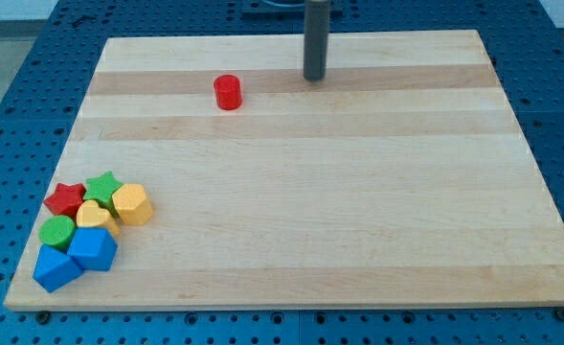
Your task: Push the red circle towards the bottom center of the board
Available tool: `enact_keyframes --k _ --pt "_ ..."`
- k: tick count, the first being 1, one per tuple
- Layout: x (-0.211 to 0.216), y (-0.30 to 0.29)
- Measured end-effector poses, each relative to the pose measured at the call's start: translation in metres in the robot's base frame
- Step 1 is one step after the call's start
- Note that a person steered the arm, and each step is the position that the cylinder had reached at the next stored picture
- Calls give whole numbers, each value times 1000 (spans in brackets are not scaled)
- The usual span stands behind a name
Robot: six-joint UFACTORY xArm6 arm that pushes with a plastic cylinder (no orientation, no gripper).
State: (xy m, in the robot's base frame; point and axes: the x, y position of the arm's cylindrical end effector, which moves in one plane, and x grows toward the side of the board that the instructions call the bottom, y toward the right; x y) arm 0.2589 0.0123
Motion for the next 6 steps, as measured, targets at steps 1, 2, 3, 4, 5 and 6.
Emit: enact_keyframes --k 1,2,3,4,5,6 --pt "-15 -74" --pt "19 -87" --pt "42 -91" --pt "40 -91" --pt "45 -113" --pt "63 -133"
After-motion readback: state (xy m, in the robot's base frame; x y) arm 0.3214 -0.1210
